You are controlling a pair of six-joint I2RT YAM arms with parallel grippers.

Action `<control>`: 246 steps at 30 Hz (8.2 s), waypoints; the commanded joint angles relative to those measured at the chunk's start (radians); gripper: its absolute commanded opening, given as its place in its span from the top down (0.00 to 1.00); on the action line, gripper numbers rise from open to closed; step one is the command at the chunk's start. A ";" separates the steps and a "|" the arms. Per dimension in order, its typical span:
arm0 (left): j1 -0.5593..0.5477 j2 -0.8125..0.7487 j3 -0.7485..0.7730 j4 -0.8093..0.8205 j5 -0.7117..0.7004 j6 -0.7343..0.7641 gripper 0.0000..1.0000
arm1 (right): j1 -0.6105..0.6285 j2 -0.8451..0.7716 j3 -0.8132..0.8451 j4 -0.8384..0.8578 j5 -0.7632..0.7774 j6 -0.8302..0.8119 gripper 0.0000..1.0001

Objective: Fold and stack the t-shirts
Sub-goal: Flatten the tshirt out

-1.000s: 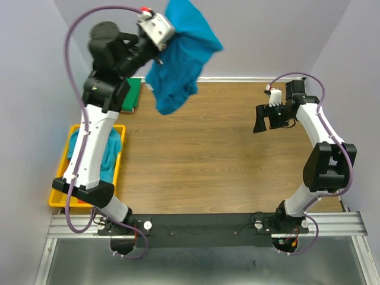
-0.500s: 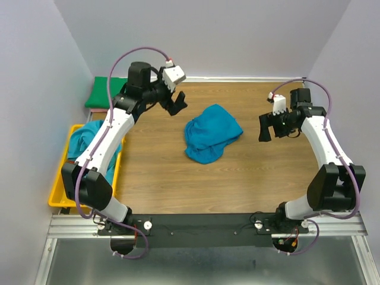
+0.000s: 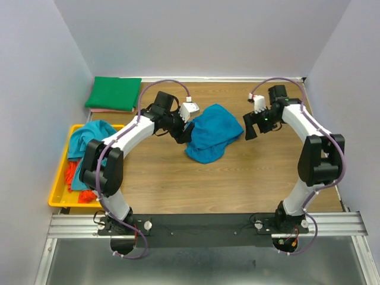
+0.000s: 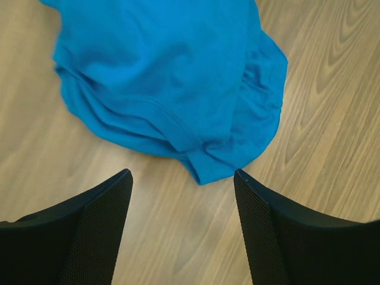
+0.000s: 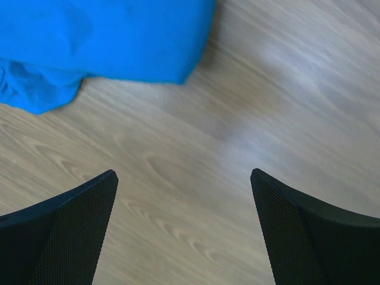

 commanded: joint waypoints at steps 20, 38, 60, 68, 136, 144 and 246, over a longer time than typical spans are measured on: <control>0.020 0.238 0.010 -0.038 0.162 -0.052 1.00 | 0.132 0.203 0.117 0.267 0.130 0.109 0.87; 0.205 0.010 0.452 -0.143 -0.163 0.013 1.00 | 0.126 -0.051 0.265 0.263 0.311 -0.058 1.00; 0.203 -0.348 0.432 -0.080 -0.243 0.229 1.00 | 0.129 -0.364 0.226 0.201 0.383 -0.319 1.00; 0.199 -0.094 0.606 -0.337 -0.118 0.270 1.00 | 0.131 -0.165 0.264 0.070 0.236 -0.345 1.00; 0.077 0.330 0.124 -0.172 -0.150 0.088 0.55 | 0.096 0.161 -0.044 0.172 0.309 0.043 0.70; 0.119 0.266 0.021 -0.225 -0.241 0.221 1.00 | 0.094 0.009 -0.037 0.019 0.371 -0.116 1.00; 0.105 -0.058 0.008 -0.514 -0.203 0.686 0.46 | -0.101 -0.019 -0.187 0.195 0.303 -0.183 0.46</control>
